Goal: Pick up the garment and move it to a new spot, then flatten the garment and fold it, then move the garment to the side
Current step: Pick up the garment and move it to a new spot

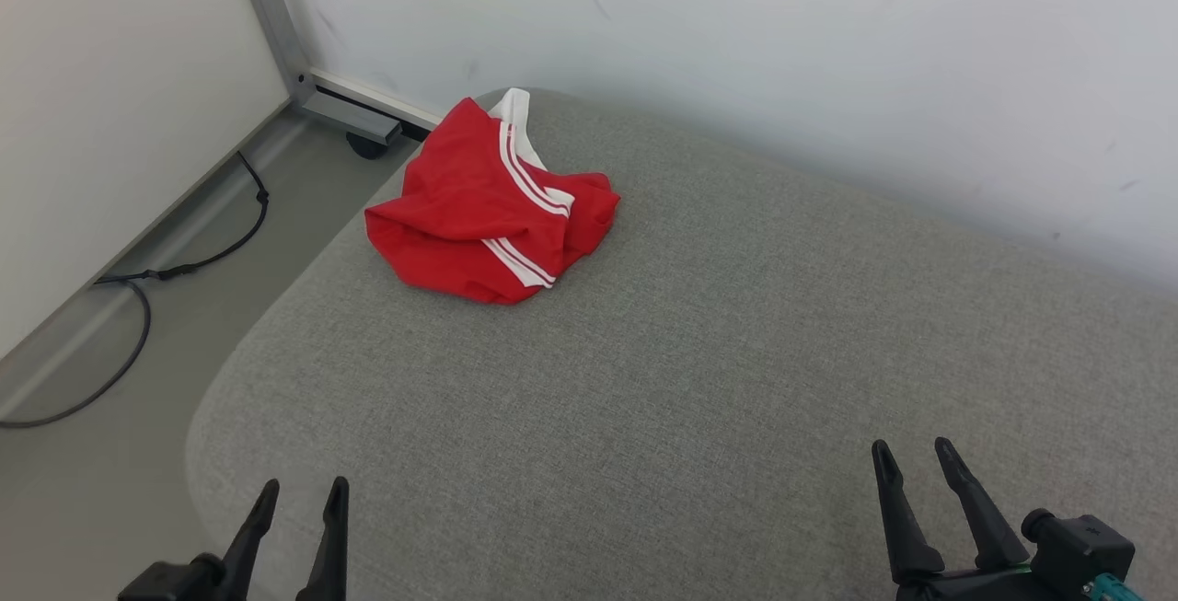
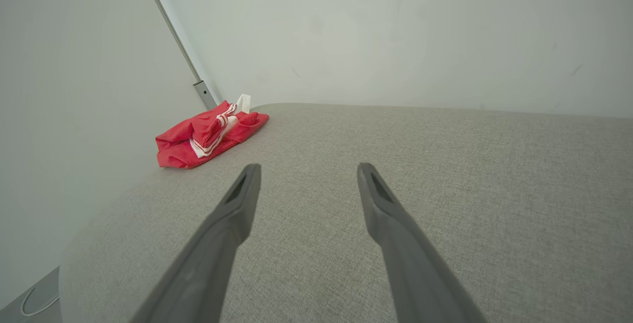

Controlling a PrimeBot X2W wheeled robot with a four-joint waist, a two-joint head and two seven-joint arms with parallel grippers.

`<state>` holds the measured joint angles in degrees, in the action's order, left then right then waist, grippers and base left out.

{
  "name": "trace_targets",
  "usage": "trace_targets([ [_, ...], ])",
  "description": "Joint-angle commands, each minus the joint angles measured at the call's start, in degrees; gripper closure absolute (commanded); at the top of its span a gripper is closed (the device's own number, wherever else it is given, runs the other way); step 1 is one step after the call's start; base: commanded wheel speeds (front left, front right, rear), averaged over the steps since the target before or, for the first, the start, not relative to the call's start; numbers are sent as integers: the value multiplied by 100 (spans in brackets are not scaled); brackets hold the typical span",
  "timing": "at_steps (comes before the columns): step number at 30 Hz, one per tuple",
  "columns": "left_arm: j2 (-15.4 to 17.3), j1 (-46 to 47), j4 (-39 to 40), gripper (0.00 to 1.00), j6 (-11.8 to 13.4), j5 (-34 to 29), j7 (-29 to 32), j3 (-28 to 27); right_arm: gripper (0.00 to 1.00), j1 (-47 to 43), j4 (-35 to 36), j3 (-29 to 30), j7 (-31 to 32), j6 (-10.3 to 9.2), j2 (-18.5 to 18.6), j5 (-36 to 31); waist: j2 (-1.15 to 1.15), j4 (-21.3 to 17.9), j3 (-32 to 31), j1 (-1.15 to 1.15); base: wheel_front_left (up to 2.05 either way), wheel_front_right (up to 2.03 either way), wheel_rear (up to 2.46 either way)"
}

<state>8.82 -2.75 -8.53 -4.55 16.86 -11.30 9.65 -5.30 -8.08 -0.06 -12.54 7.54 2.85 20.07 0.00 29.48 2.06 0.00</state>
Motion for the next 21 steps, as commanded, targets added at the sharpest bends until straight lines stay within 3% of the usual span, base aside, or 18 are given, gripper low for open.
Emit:
trace_targets([
  [1, 8, 170, -69, 0, -11, 71, 122, 30, 0, 60, 36, 11, 6, -12, 11, -49, 0, -30, 58, 0, 0, 0, 0],
  [7, -74, 877, -538, 0, -137, 299, 907, 289, 0, 75, 223, 51, 138, -11, 11, -219, 0, -68, 295, 0, 0, 0, 0],
  [12, -204, 2207, -1229, 0, -244, 568, 1710, 704, 0, 133, 668, 108, 420, -12, 10, -500, 0, -123, 731, 0, 0, 0, 0],
  [21, -183, 4295, -2699, 0, -296, 700, 2505, 1067, 0, 111, 1798, -153, 1078, -11, 92, -964, 0, -747, 1567, 0, 0, 0, 0],
])
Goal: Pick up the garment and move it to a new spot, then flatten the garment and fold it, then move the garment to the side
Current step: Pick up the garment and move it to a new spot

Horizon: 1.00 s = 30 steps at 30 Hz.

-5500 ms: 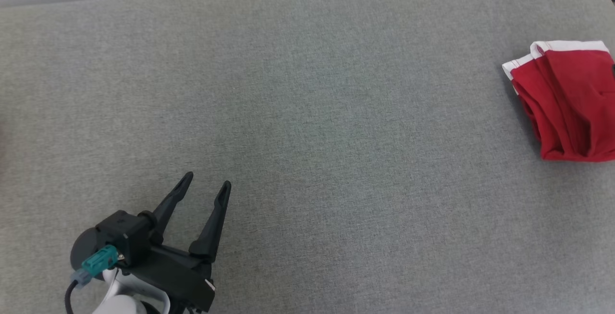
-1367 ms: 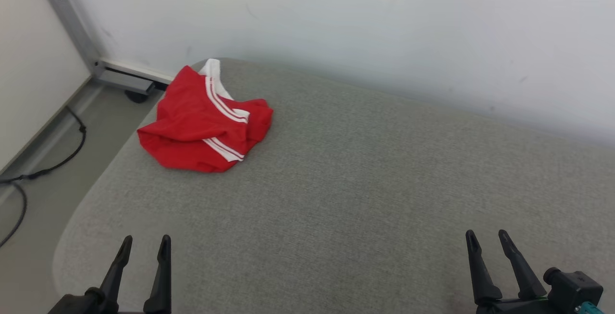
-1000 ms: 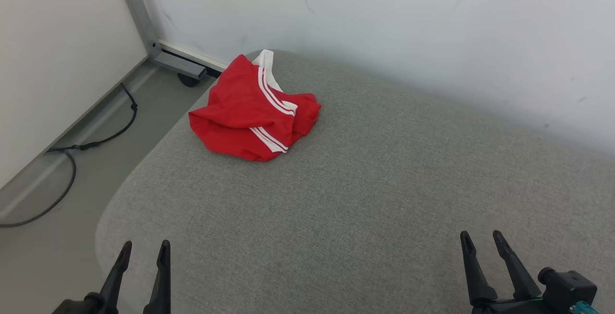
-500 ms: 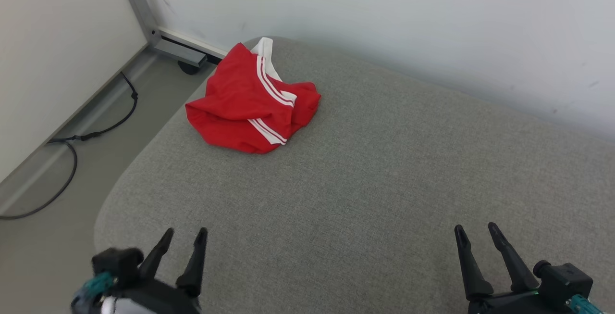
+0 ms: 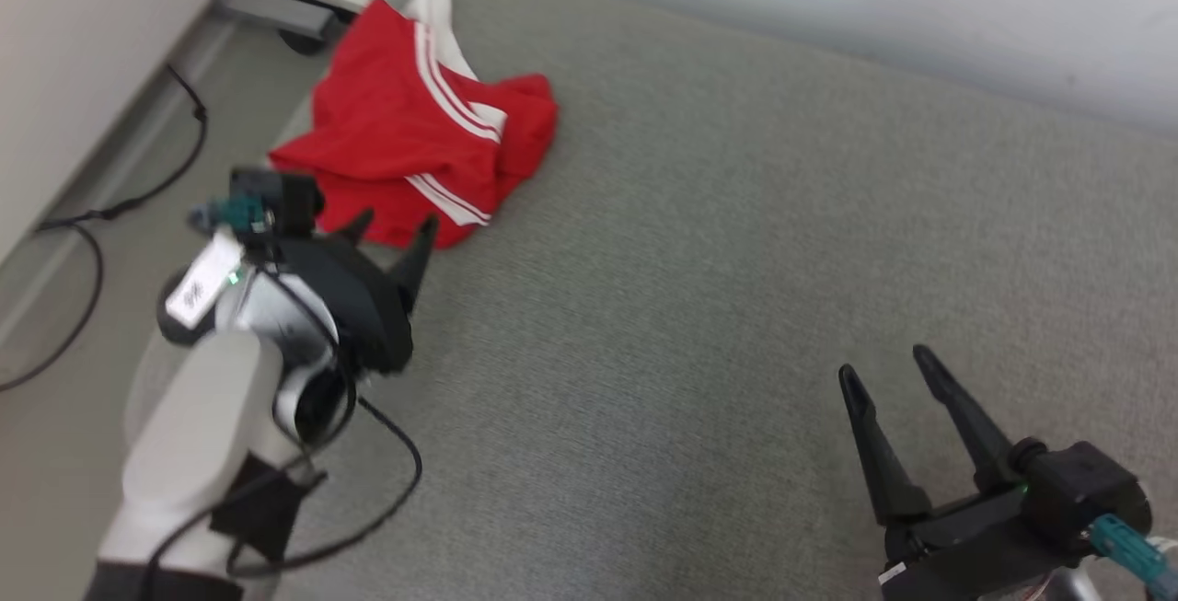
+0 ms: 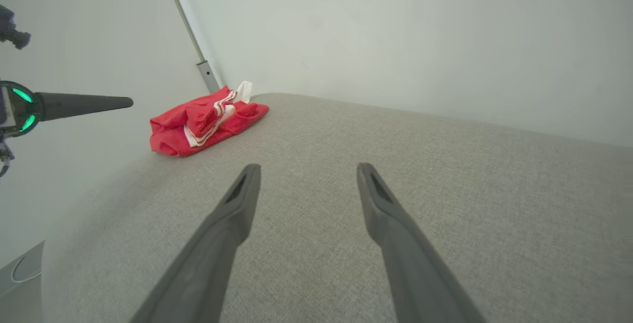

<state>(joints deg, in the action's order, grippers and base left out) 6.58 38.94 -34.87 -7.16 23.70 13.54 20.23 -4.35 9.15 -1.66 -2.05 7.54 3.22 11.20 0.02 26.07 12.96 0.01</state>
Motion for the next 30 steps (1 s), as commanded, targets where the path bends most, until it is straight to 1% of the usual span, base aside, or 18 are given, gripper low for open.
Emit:
trace_targets([
  [1, 70, 302, -205, 0, -35, -4, 92, 18, 0, 19, 224, -5, 105, -11, 80, -95, -2, -472, 597, -1, 0, 0, 0],
  [6, 276, 1169, -794, 0, -9, -194, 257, 83, 0, 74, 938, 0, 411, -11, 192, -193, -2, -720, 1168, -1, 0, 0, 0],
  [7, 343, 1313, -896, 0, -10, -308, 258, 150, 0, 84, 1052, 6, 463, -11, 213, -201, -2, -759, 1267, -1, 0, 0, 0],
  [10, 518, 1771, -1319, 0, -16, -371, 479, 258, 0, 86, 1437, -7, 650, -11, 253, -240, -2, -921, 1606, -1, 0, 0, 0],
  [14, 591, 2063, -1681, 0, -24, -315, 738, 357, 0, 97, 1644, -35, 712, -11, 270, -281, -2, -1045, 1870, -1, 0, 0, 0],
  [17, 673, 2203, -1831, 0, -1, -421, 644, 425, 0, 140, 1700, -35, 688, -11, 249, -285, -2, -1125, 1992, -1, 0, 0, 0],
  [20, 669, 2263, -2006, 0, 115, -441, 618, 425, 0, 162, 1698, -68, 672, -11, 231, -264, -2, -1201, 2045, -1, 0, 0, 0],
  [21, 674, 2280, -2090, 13, 160, -423, 620, 409, 0, 172, 1690, -71, 668, -11, 222, -253, -2, -1222, 2058, -1, 0, 0, 0],
  [22, 674, 2299, -2166, 53, 194, -427, 618, 411, 0, 190, 1677, -80, 662, -11, 217, -243, -2, -1238, 2067, -1, 0, 0, 0],
  [23, 665, 2304, -2229, 100, 234, -425, 586, 407, 0, 205, 1659, -83, 654, -11, 212, -236, -2, -1251, 2071, -1, 0, 0, 0],
  [26, 611, 2333, -2409, 100, 291, -369, 512, 388, 0, 251, 1588, -104, 618, -11, 191, -221, -2, -1283, 2042, -1, 0, 0, 0],
  [30, 546, 2380, -2557, 100, 286, -326, 476, 394, 0, 263, 1500, -135, 568, -11, 171, -191, -2, -1300, 1945, -1, 0, 0, 0],
])
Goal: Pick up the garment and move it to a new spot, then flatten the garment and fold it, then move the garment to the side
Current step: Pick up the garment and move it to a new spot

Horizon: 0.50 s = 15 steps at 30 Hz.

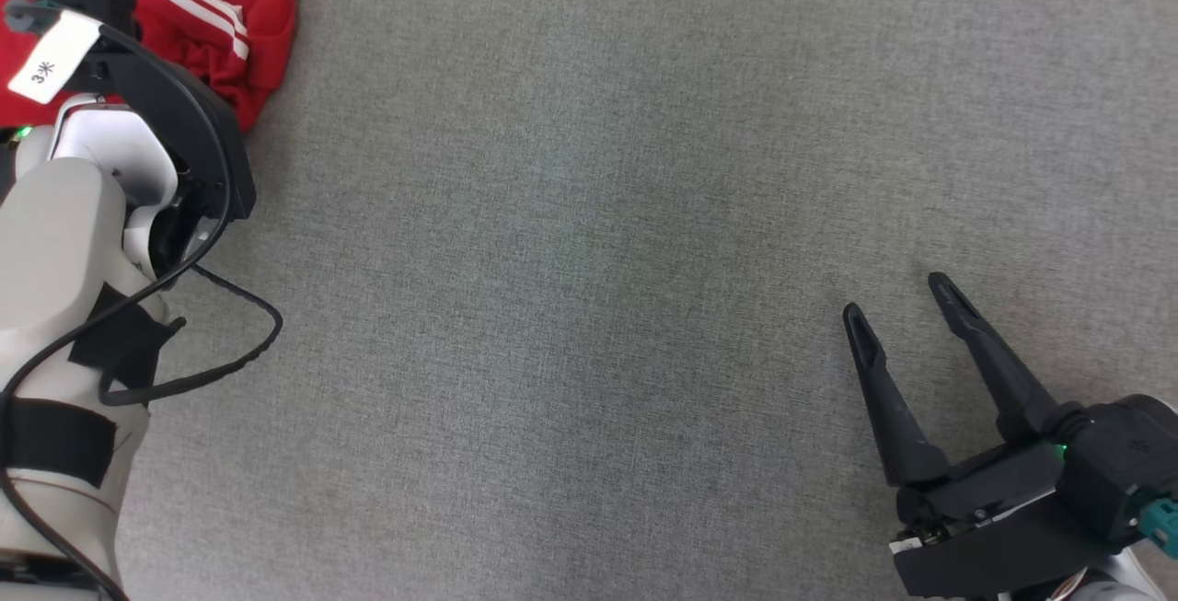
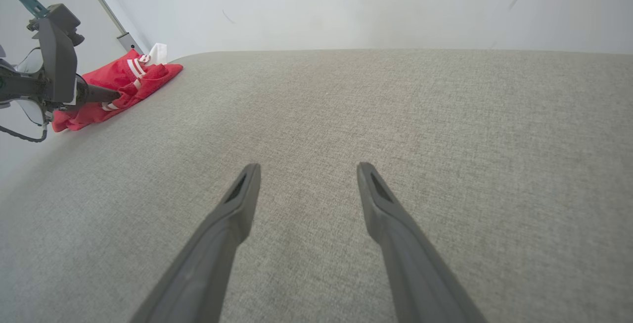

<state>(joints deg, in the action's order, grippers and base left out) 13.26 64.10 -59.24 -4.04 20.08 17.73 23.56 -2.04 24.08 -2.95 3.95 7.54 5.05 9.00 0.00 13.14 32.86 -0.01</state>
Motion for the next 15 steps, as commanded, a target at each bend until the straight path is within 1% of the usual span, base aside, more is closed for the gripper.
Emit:
trace_targets([
  [1, -140, -114, -143, 100, -1, 43, 50, 63, 0, 35, -34, -22, -54, -11, -17, 42, 0, -9, -93, 1, 0, 0, 0],
  [5, -201, -47, -124, 100, 38, 103, -157, 41, 0, 75, -199, -116, -140, -11, -53, 104, 0, -35, -353, 1, 0, 0, 0],
  [10, -70, 82, 16, 100, 30, -30, -619, 115, 0, 119, -531, -277, -314, -11, -114, 218, 0, -151, -850, 1, 0, 0, 0],
  [15, -232, 200, 261, 100, 36, -59, -1065, 189, 0, 130, -899, -404, -515, -11, -177, 339, 0, -365, -1435, 1, 0, 0, 0],
])
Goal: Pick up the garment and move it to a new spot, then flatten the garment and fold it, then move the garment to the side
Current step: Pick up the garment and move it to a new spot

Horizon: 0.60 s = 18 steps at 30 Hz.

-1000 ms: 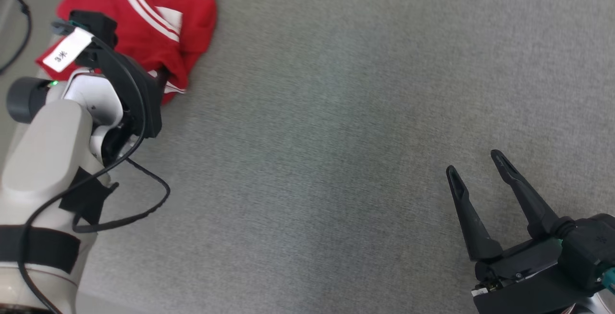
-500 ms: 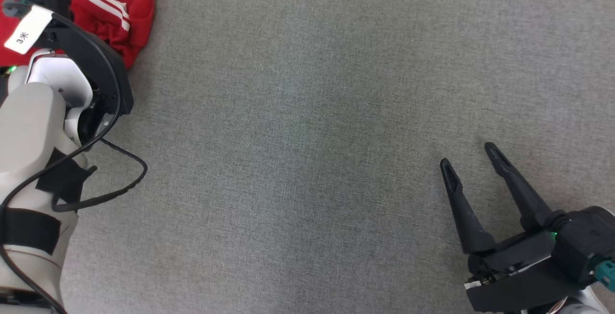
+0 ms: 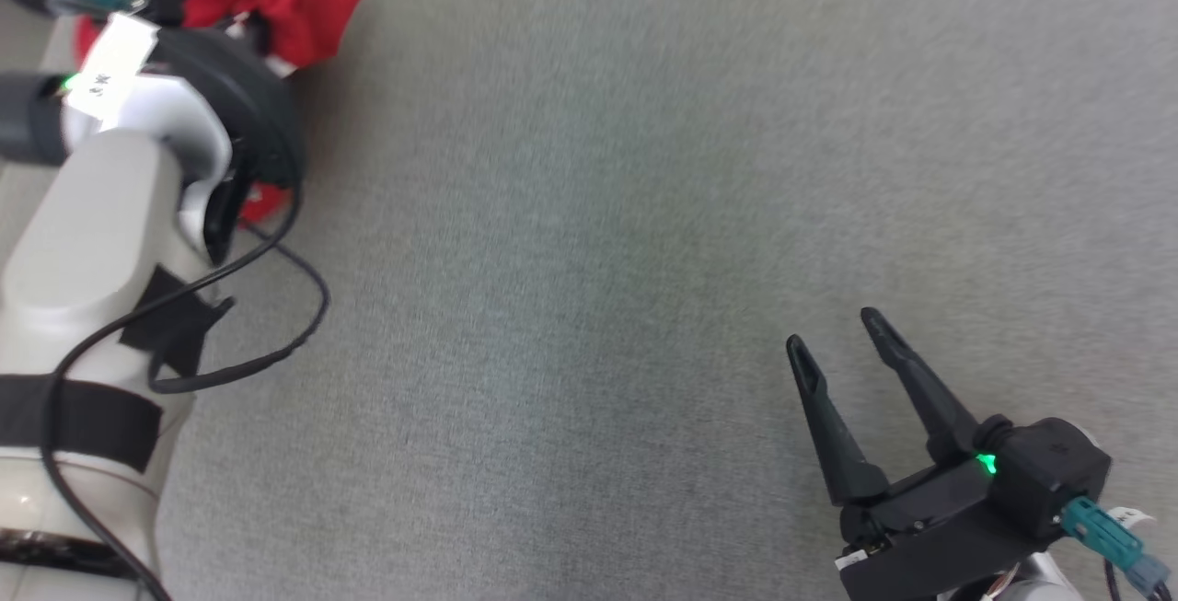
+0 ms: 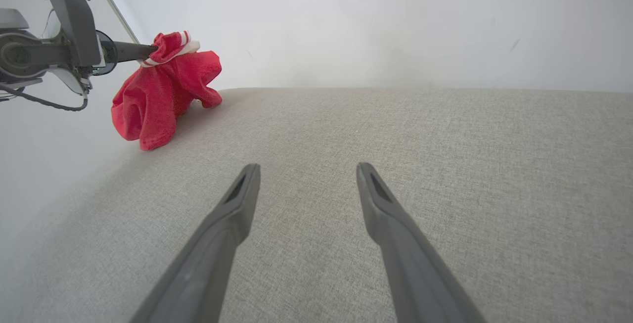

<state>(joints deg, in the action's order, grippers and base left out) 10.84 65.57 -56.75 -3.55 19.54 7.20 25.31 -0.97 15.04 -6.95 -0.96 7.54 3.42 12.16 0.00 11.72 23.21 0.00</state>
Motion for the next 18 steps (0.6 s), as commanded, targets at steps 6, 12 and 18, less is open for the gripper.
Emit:
trace_targets([
  [6, -266, 55, 325, 100, -165, 84, -197, 157, 0, 42, -415, -108, -289, -11, -48, 235, 0, -667, -1121, 0, 0, 0, 0],
  [12, -619, 116, 850, 100, -303, 377, -210, 304, 0, 20, -719, -73, -547, -11, -53, 502, 0, -1122, -1554, 0, 0, 0, 0],
  [18, -779, -70, 1711, 100, -350, 814, -100, 709, 0, -4, -853, 18, -705, -11, -53, 619, 0, -1514, -1699, 0, 0, 0, 0],
])
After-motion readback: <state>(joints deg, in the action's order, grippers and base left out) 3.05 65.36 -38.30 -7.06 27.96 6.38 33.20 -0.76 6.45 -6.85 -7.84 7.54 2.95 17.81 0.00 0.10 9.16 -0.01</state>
